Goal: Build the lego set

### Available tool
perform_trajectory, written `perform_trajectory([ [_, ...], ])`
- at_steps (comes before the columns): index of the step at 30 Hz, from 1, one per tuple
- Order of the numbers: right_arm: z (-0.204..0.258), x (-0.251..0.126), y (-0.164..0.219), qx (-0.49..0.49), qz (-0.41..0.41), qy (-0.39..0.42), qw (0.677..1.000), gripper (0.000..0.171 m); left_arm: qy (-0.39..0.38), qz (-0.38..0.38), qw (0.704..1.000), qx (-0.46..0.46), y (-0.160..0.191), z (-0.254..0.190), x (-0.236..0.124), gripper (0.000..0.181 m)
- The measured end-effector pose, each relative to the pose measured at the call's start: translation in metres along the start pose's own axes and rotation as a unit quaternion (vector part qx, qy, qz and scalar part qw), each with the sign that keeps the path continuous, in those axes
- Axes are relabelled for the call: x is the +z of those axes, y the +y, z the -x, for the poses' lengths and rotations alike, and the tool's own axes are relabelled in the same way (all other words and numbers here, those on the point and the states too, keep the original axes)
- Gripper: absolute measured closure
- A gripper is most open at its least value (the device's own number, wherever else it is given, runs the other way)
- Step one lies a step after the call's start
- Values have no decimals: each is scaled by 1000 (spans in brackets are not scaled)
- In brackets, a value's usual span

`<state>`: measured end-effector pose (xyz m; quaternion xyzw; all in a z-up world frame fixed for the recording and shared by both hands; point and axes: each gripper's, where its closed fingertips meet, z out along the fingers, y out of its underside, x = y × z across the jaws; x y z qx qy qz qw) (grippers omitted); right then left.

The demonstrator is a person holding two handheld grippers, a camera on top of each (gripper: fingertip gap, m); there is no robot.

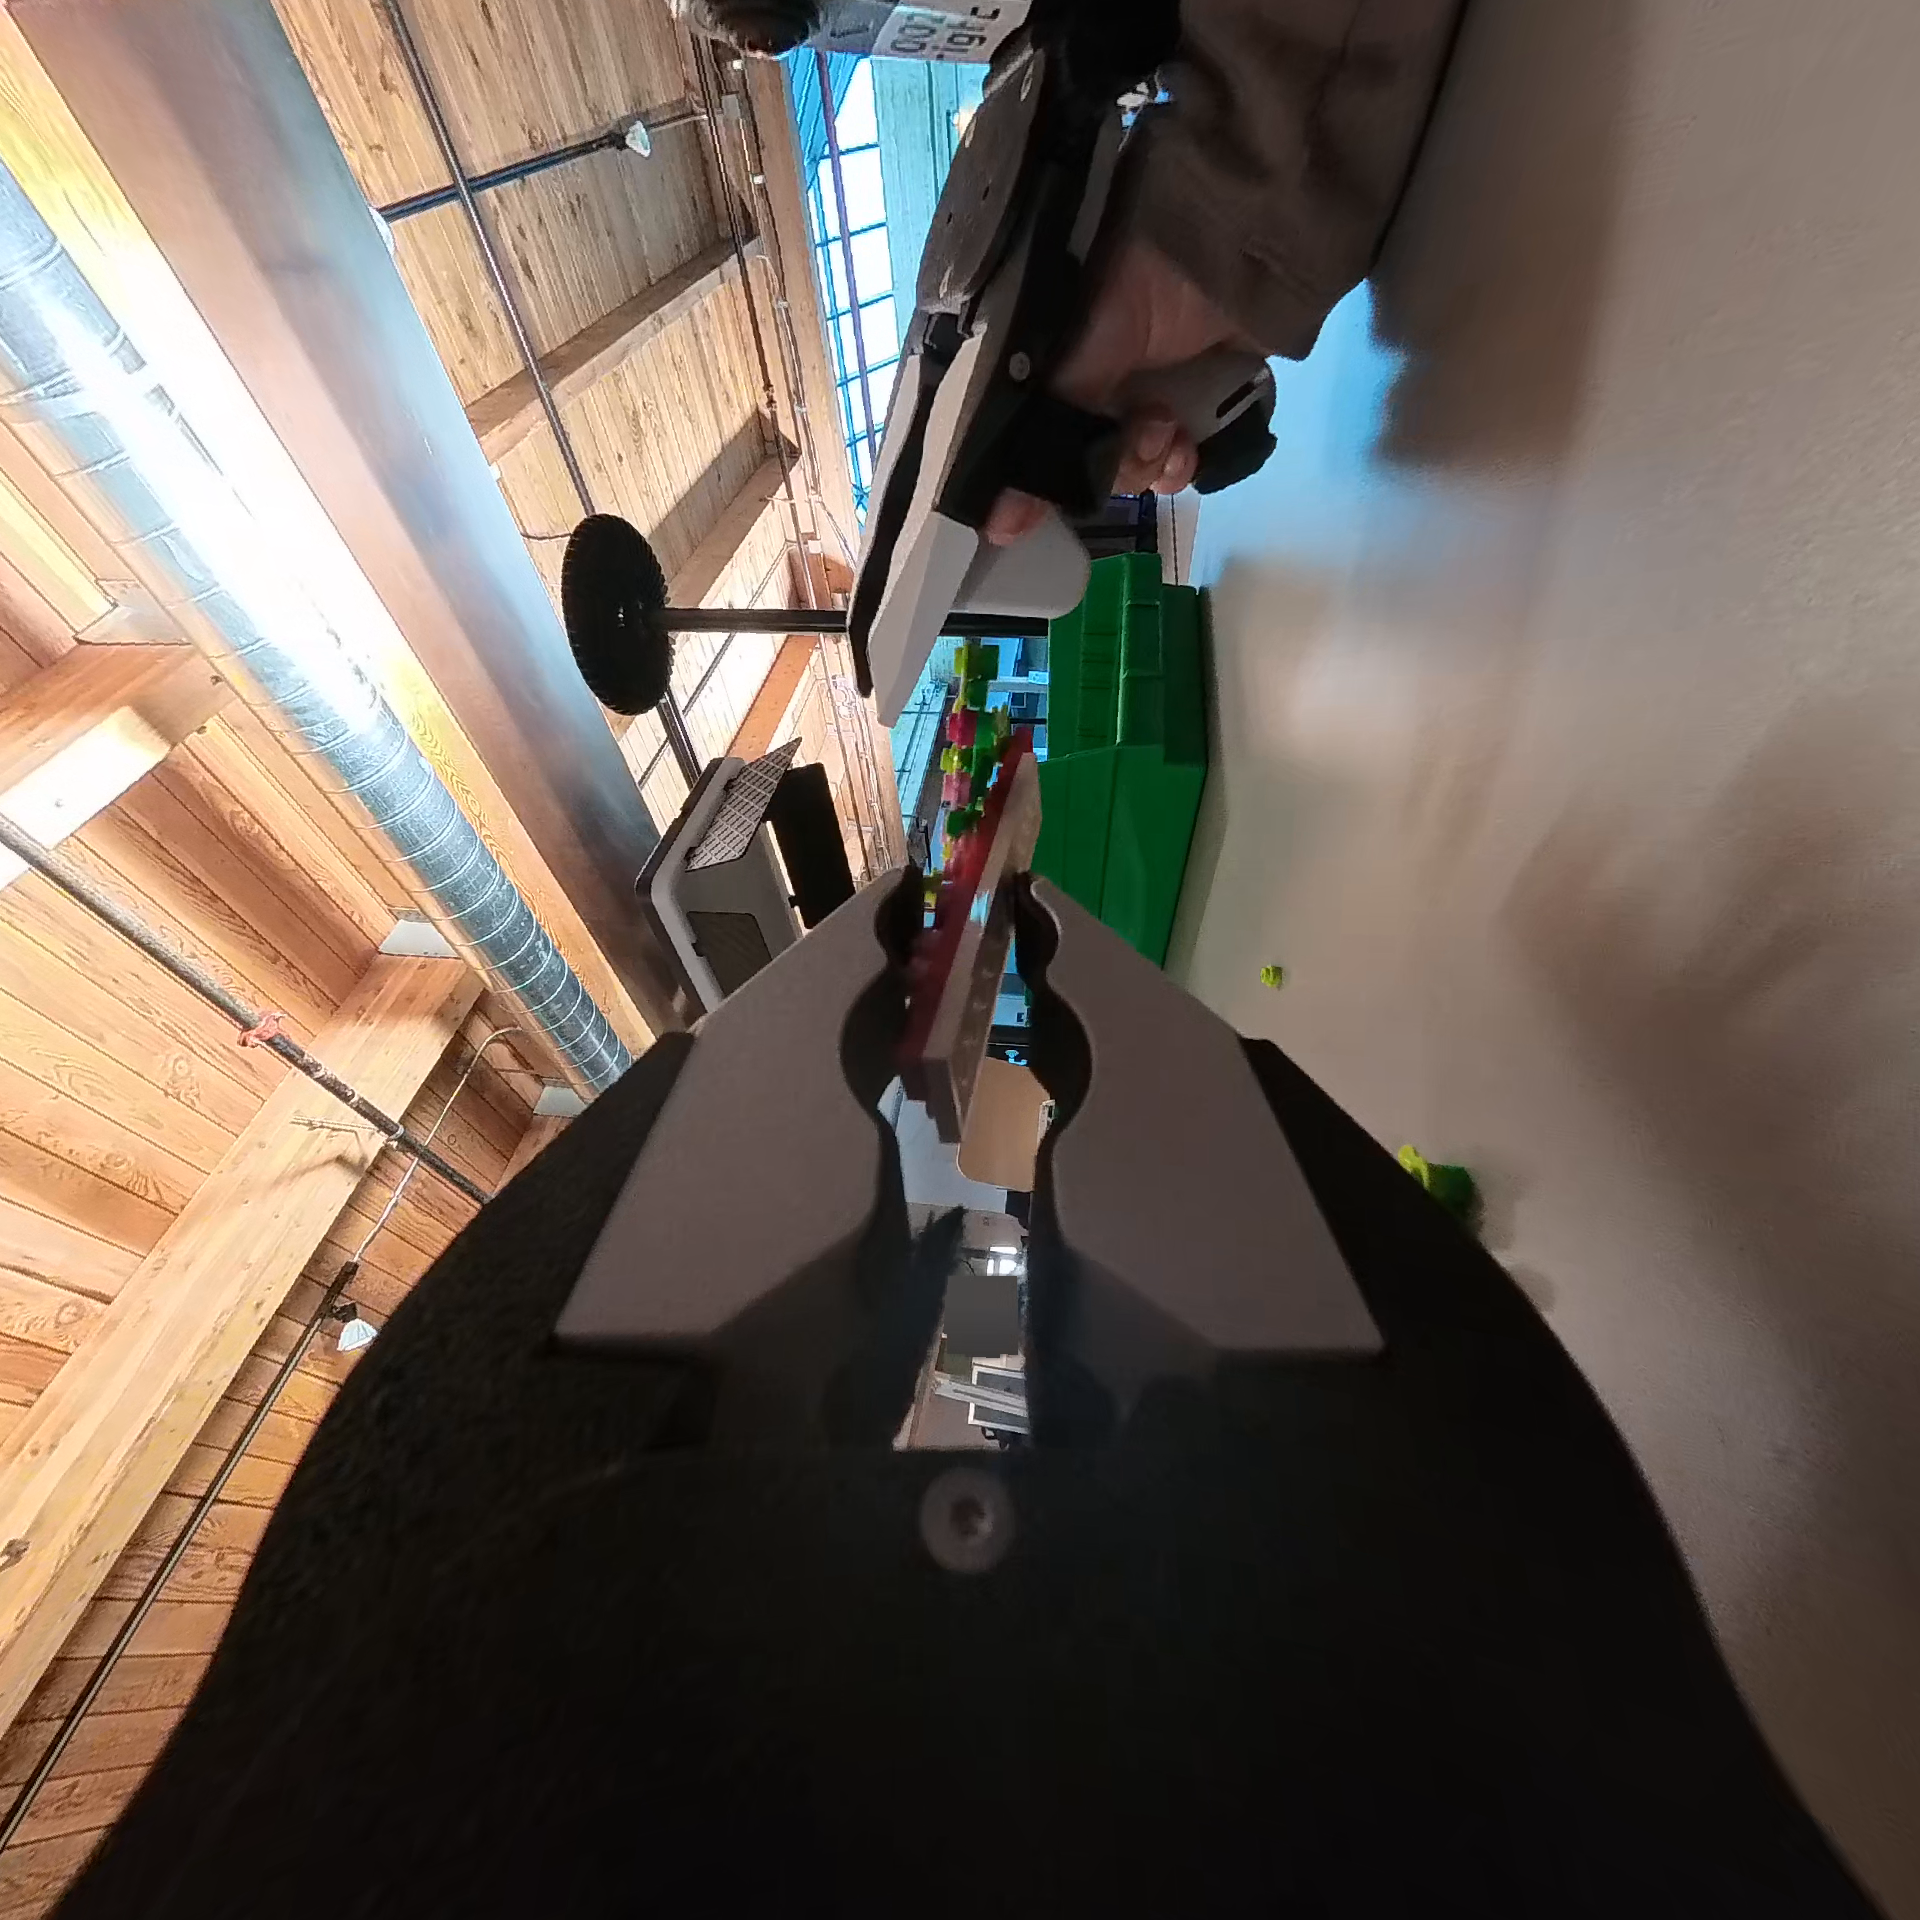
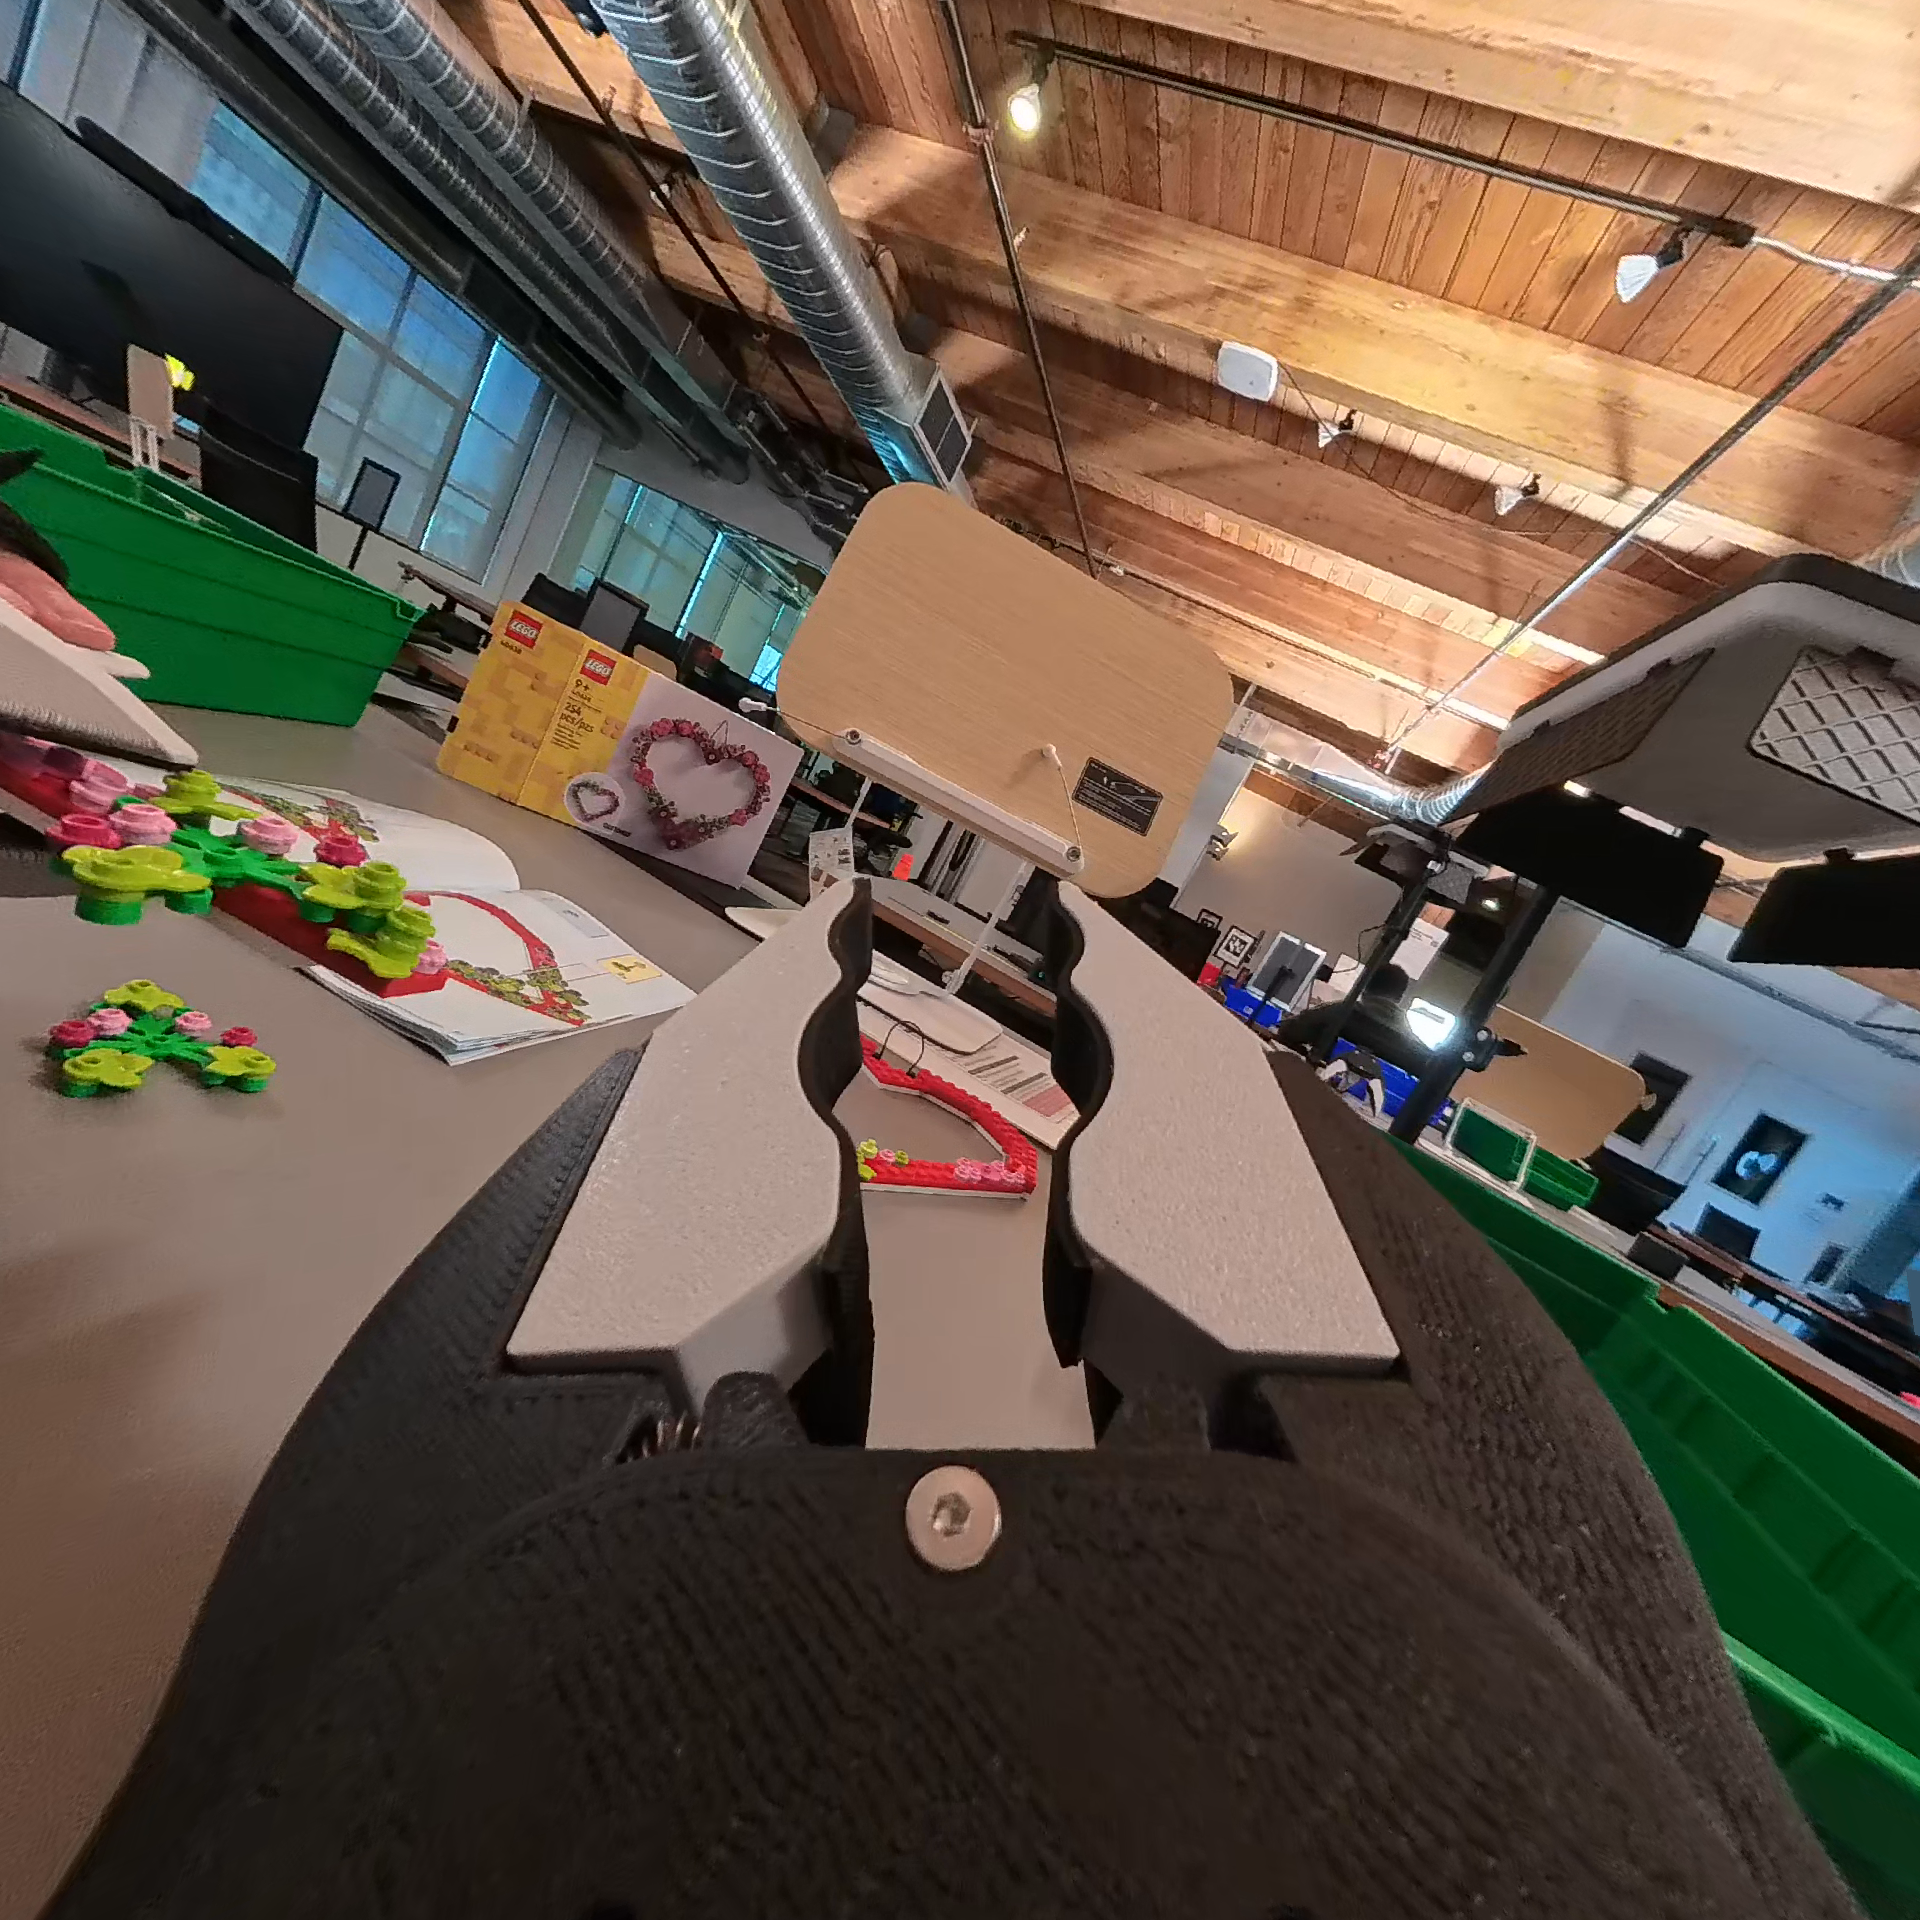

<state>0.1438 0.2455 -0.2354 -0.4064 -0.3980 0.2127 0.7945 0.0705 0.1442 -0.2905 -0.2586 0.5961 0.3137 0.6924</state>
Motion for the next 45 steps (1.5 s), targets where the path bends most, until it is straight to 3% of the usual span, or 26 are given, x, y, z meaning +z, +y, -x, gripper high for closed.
perform_trajectory([
  [38, 3, 1, 4, 9, 8, -11, 1000, 142, 6, 0, 1000, 4, 0, -3, 2, 168],
  [45, 3, 2, 5, 10, 10, -10, 1000, 142, 5, 10, 999, -32, 6, 0, 2, 168],
])
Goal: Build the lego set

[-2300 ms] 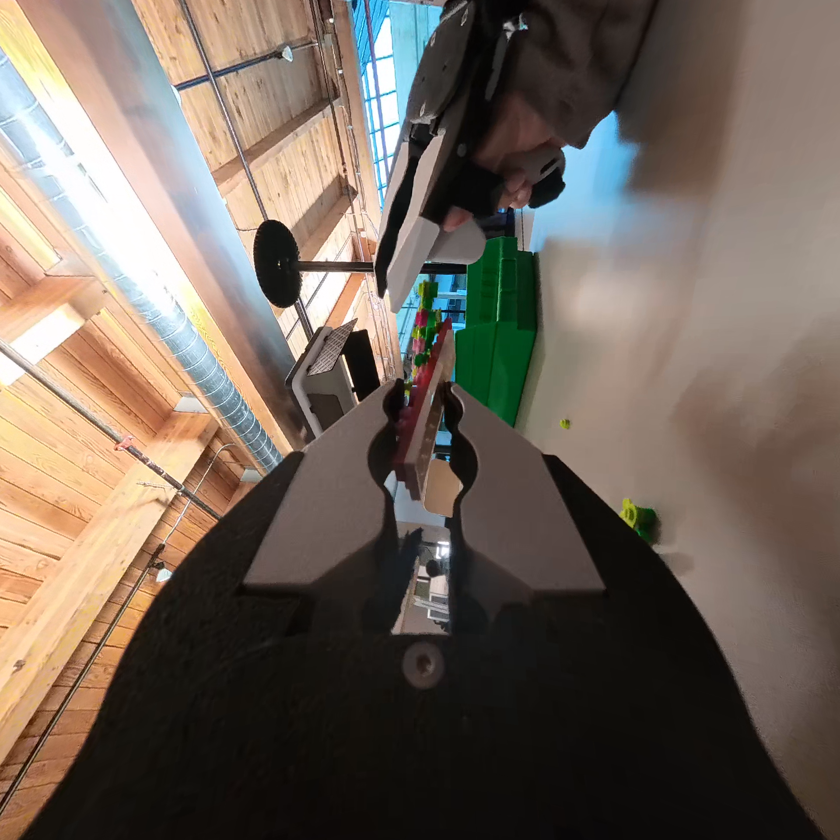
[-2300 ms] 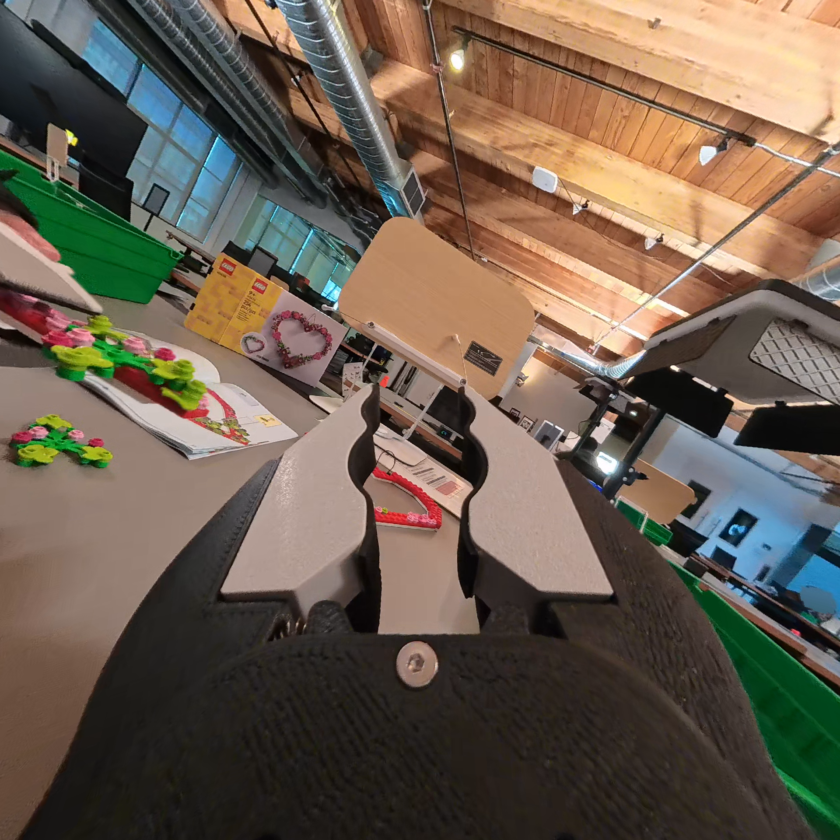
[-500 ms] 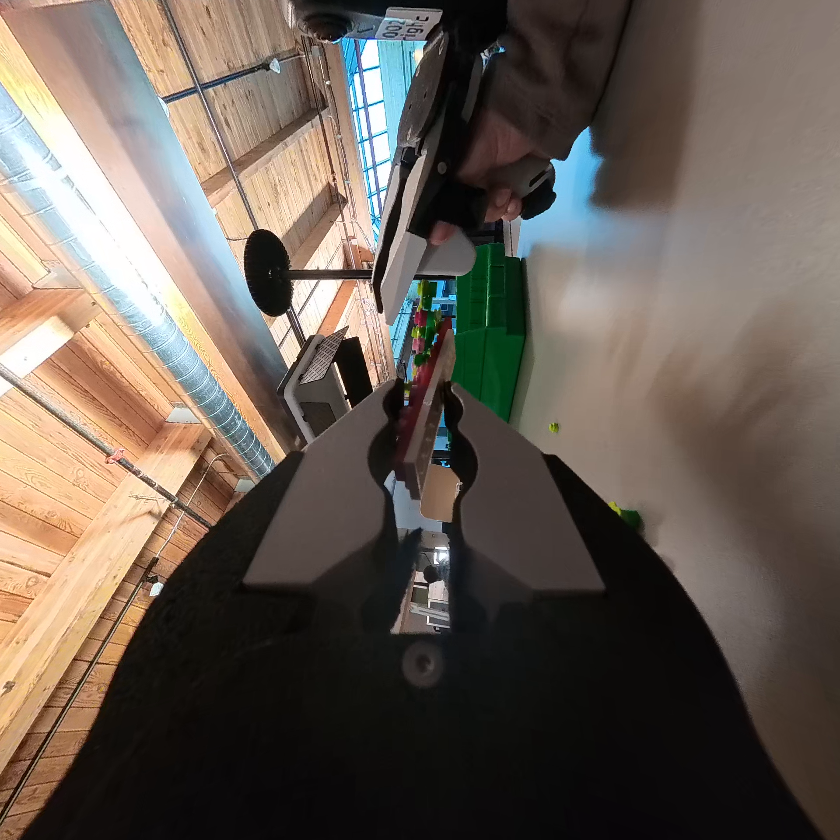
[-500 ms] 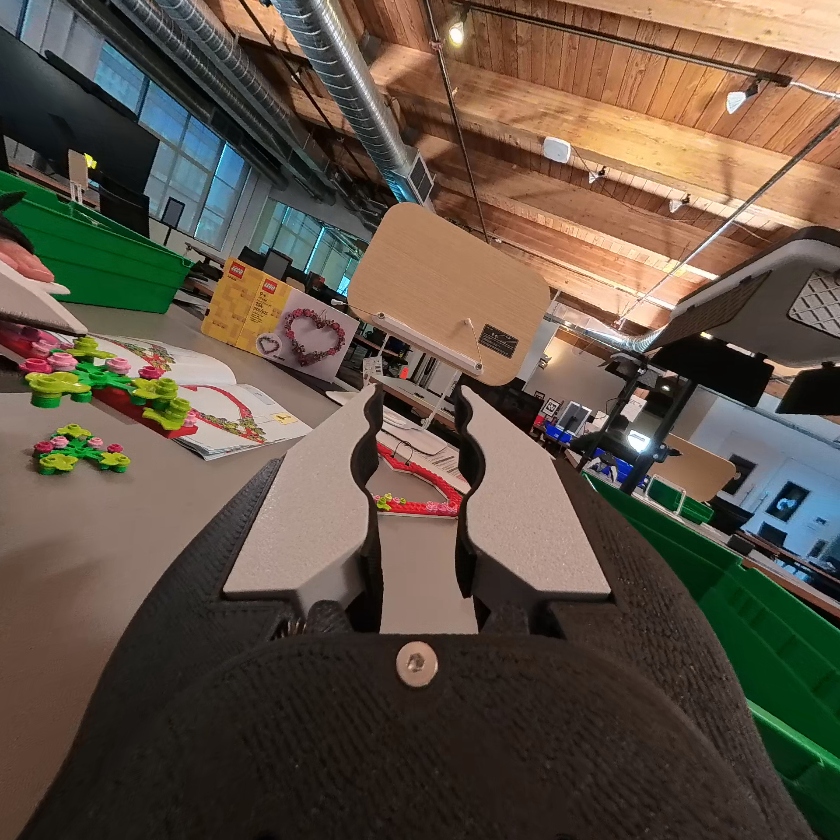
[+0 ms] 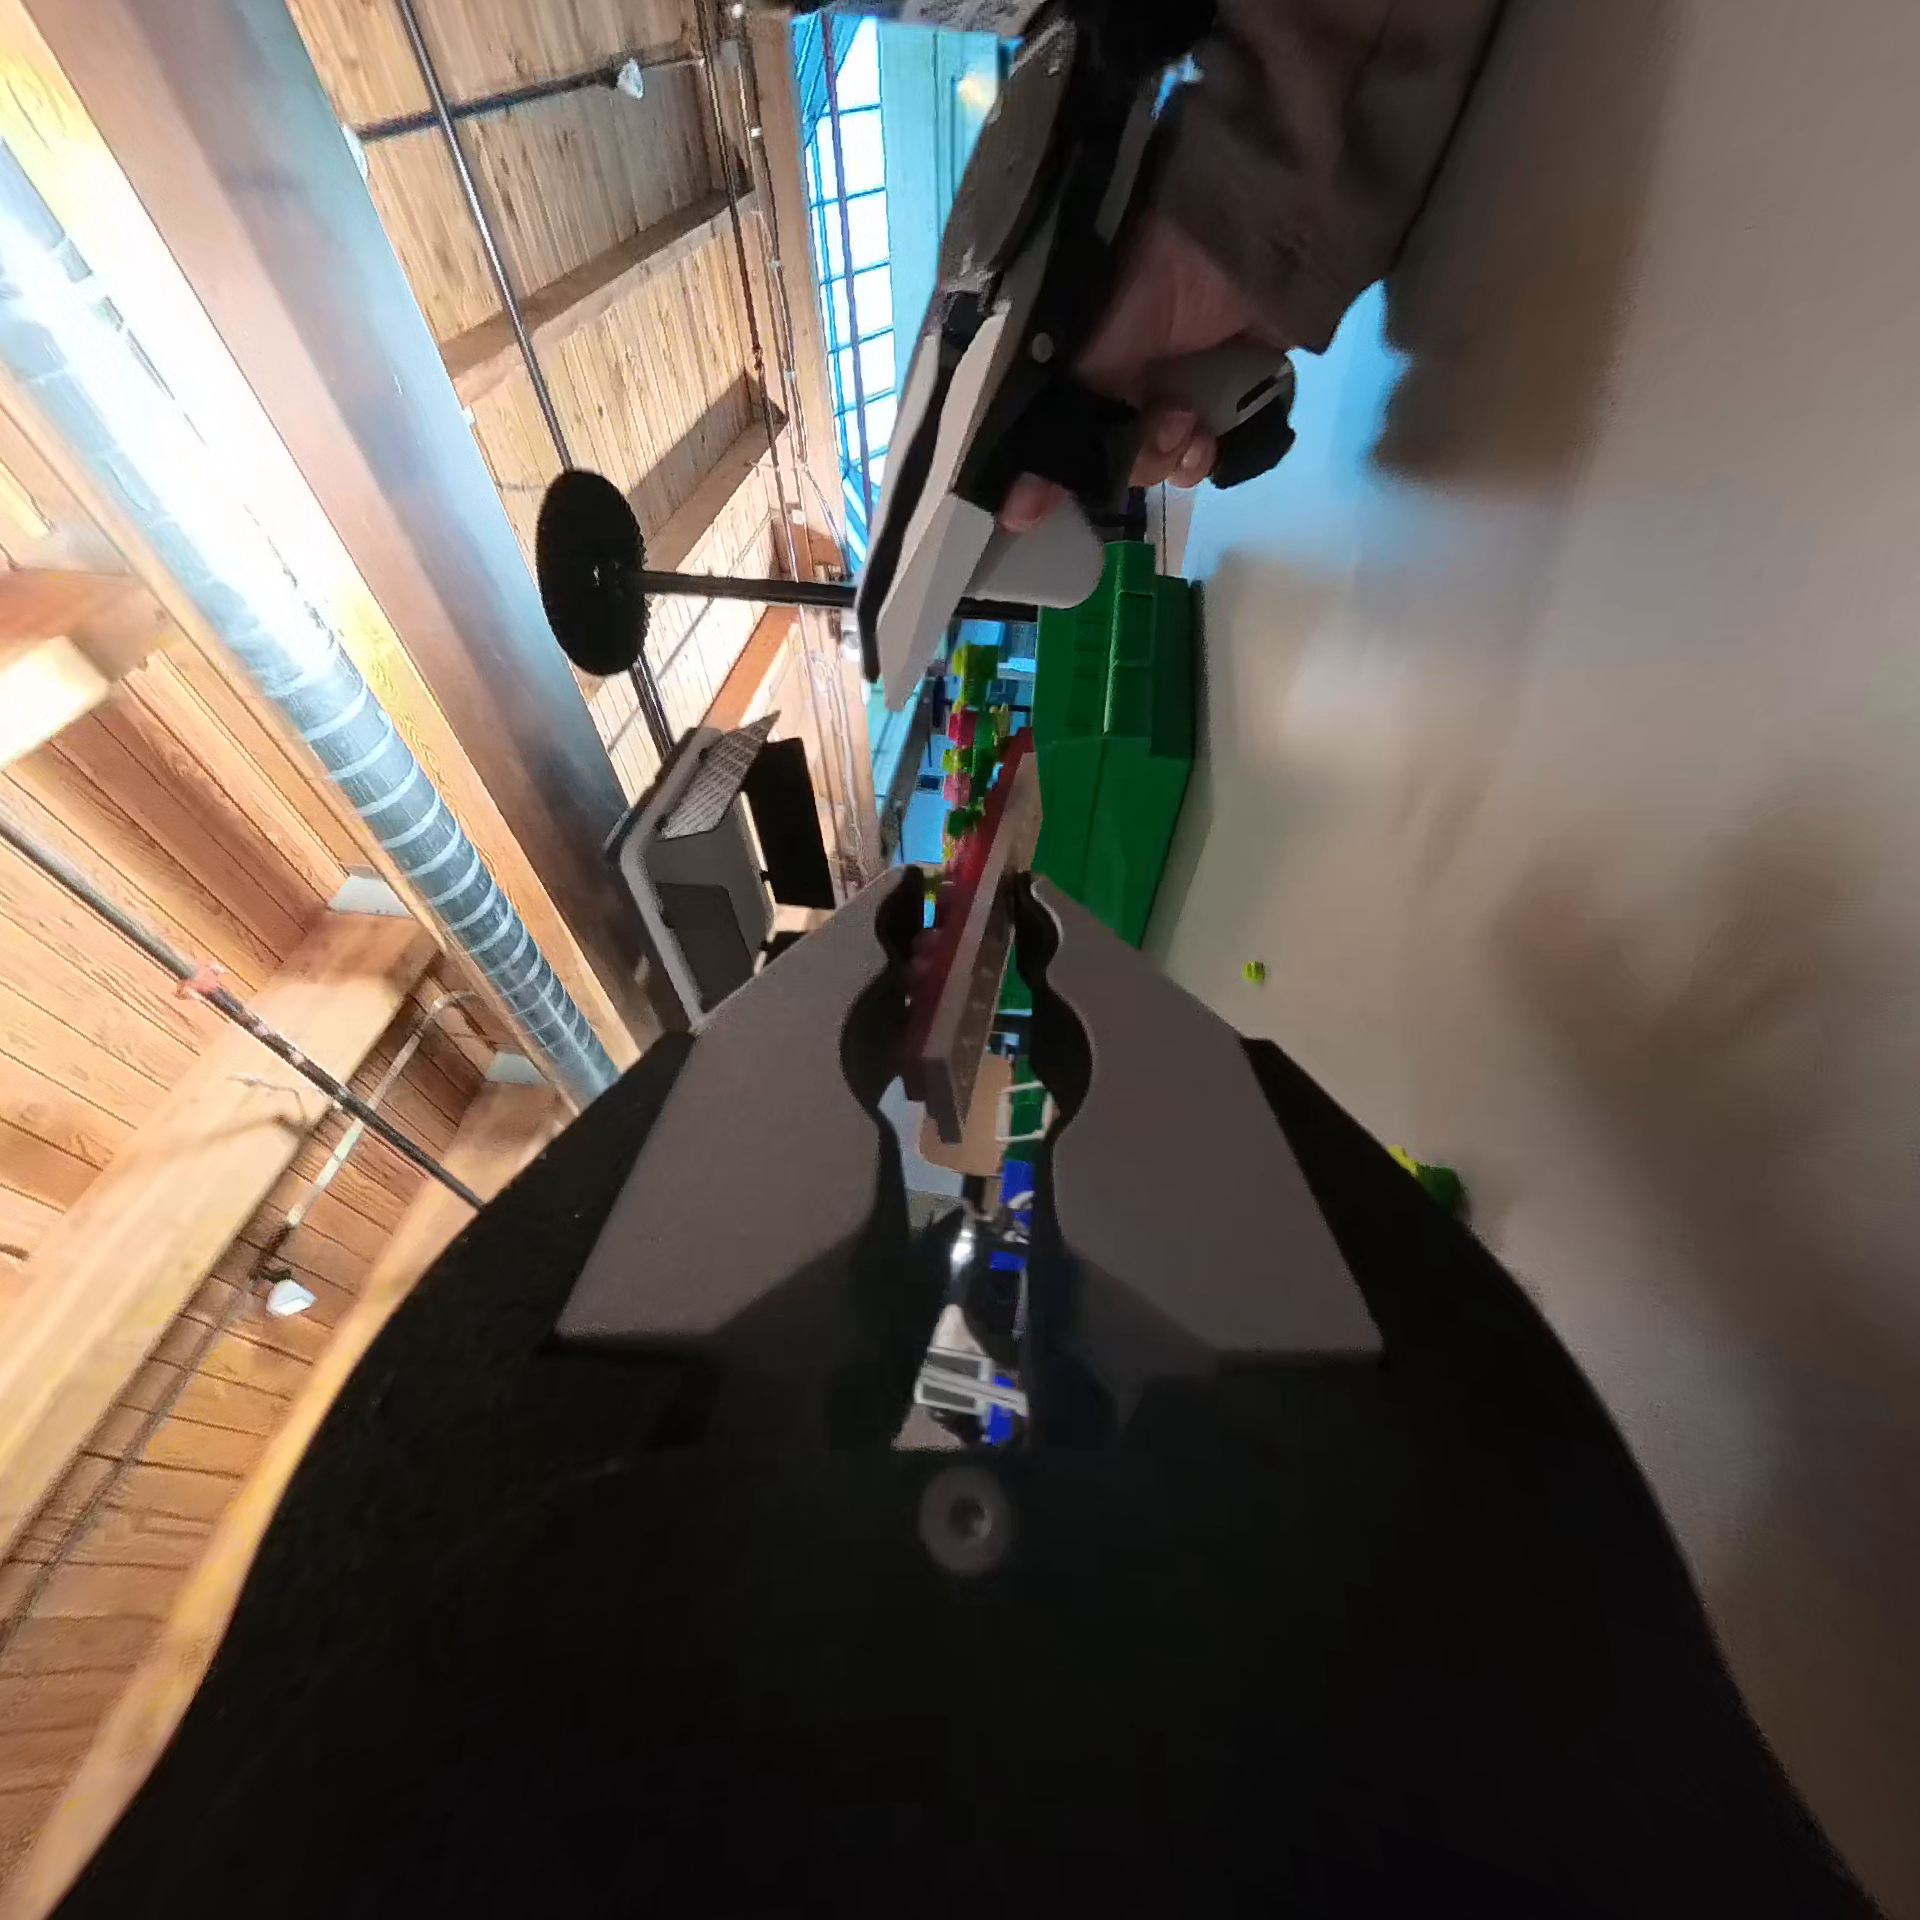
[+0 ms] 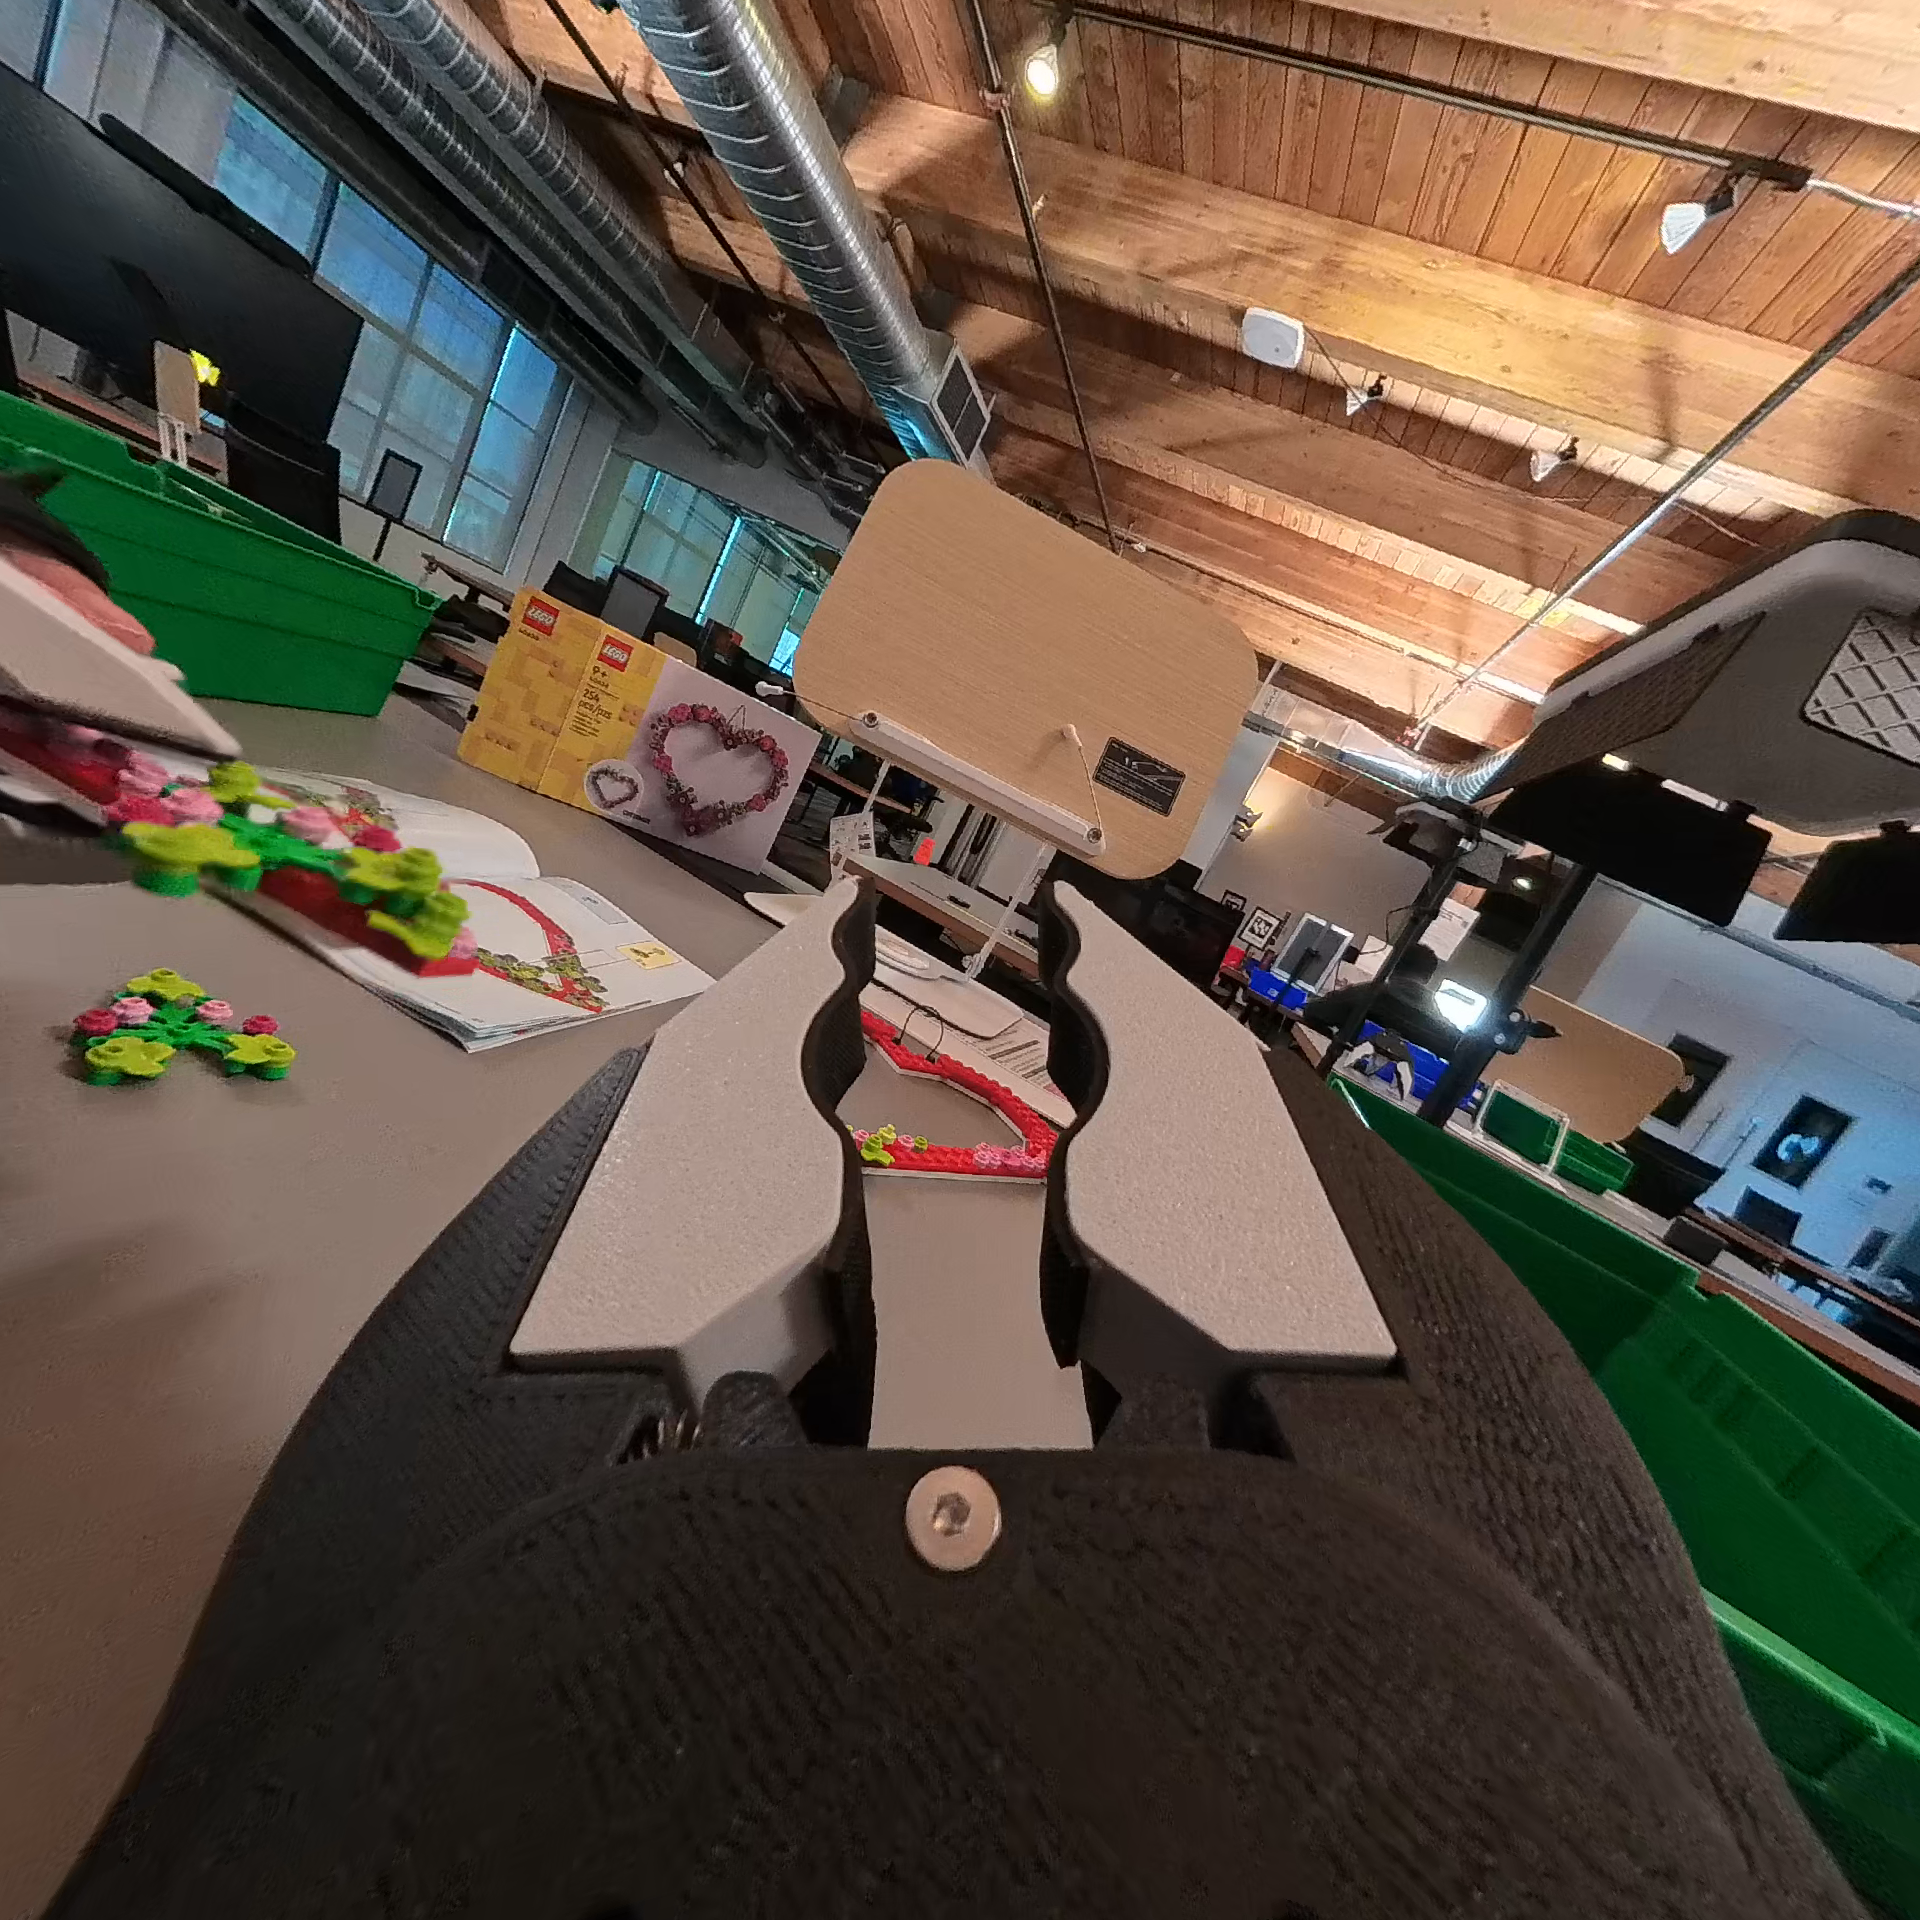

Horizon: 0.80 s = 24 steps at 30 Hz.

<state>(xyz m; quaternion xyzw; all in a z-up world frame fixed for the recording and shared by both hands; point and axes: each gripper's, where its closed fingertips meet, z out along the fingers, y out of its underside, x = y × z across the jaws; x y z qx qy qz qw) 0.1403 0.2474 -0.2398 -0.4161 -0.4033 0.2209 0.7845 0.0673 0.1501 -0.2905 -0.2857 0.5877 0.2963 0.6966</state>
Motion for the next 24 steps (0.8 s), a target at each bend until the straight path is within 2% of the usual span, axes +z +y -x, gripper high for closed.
perform_trajectory([
  [5, 0, 3, -1, 23, -5, 3, 1000, 142, -24, 39, 995, -91, 25, 19, -3, 168],
  [12, 7, 29, -15, 78, -51, -37, 995, 140, -29, 57, 995, -82, 31, 28, -5, 168],
  [14, 6, 51, -42, 56, -94, -72, 991, 138, -38, 64, 992, -104, 41, 42, -9, 168],
  [17, 3, 86, -99, 27, -168, -138, 976, 135, -59, 109, 982, -144, 81, 80, -21, 168],
  [19, 2, 107, -135, 19, -206, -184, 961, 135, -55, 111, 976, -177, 101, 107, -29, 168],
  [24, -3, 152, -193, 66, -222, -245, 942, 135, -79, 150, 982, -88, 130, 179, -37, 168],
])
